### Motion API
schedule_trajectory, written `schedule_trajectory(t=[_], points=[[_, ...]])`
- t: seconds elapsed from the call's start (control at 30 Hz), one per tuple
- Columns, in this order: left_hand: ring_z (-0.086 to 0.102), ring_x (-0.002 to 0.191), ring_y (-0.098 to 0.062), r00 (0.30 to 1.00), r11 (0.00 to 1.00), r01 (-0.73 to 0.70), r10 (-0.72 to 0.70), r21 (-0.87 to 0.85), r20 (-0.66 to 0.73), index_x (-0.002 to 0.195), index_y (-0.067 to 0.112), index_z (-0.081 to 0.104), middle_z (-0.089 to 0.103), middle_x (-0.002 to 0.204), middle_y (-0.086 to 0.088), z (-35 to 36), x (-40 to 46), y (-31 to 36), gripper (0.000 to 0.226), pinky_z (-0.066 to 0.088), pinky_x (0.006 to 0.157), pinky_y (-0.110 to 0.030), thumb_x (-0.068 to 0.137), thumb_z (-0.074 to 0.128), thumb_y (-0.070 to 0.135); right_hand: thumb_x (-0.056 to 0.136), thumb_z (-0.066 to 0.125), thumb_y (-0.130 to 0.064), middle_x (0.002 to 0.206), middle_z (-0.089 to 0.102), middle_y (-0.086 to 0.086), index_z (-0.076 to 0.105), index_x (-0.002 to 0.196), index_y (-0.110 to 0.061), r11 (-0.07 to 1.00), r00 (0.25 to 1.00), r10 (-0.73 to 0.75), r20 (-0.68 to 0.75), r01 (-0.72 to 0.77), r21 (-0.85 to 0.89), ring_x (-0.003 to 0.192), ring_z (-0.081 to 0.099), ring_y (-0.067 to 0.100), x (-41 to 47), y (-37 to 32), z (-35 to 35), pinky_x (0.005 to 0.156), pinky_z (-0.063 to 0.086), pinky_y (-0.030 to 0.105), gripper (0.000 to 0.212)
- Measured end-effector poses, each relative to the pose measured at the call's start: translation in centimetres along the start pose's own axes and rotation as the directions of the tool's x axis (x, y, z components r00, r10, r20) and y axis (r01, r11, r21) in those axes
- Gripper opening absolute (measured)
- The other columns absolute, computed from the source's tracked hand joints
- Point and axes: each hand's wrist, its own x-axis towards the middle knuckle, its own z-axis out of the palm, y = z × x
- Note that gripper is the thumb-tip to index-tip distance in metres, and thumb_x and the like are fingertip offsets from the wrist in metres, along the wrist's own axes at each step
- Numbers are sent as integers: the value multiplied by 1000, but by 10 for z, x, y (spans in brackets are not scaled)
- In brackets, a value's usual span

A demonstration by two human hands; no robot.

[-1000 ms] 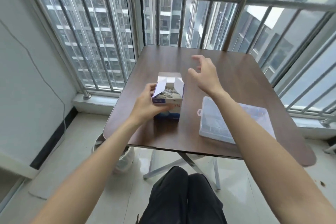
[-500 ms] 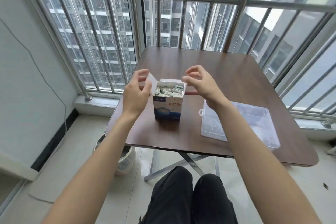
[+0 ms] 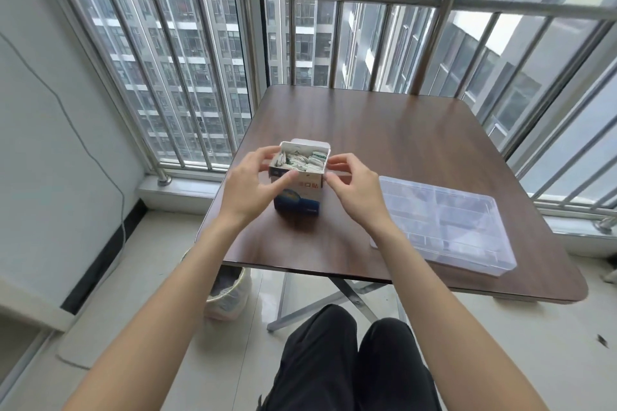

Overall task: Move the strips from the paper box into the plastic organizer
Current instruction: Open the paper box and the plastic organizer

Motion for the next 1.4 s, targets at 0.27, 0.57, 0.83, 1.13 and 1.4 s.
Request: schedule_trajectory(t=[0.27,0.57,0.83,1.13,1.4], points=[[45,121,-22,995,989,-46,59,142,-84,133,20,46,49,131,-6,-7,2,2,63,33,99,-28,79,69,40,88,58,-9,121,61,0,57,121,-15,999,979,3,202,-10,32,105,59,12,-3,-12,-10,83,41,10,33],[59,99,-20,700,651,-714,672,256,243,111,19,64,64,108,1,56,-35,83,32,51,81,-33,83,60,34,85,57,-22,107,67,-1,68,105,-17,862,975,-205,-84,139,-487,106,56,21,-69,49,-131,92,37,24,23],[41,121,-22,714,616,-674,400,408,574,135,29,40,43,134,-1,131,-47,103,67,36,94,-33,77,60,55,72,56,-69,142,41,1,44,136,-31,608,989,146,35,-62,-791,130,34,24,-104,82,-173,105,34,41,76],[56,99,-27,759,629,-621,332,468,560,125,13,49,56,110,-6,131,-51,107,49,42,81,-36,78,58,22,82,51,-18,133,37,26,28,138,-6,288,967,218,133,67,-955,120,36,44,-91,70,-138,87,42,46,62],[55,99,-29,741,635,-635,342,439,578,120,9,50,56,103,-9,130,-49,101,41,39,79,-38,83,52,26,87,51,-24,130,41,19,32,138,-8,483,960,229,157,28,-875,123,32,40,-88,75,-146,96,41,48,57]])
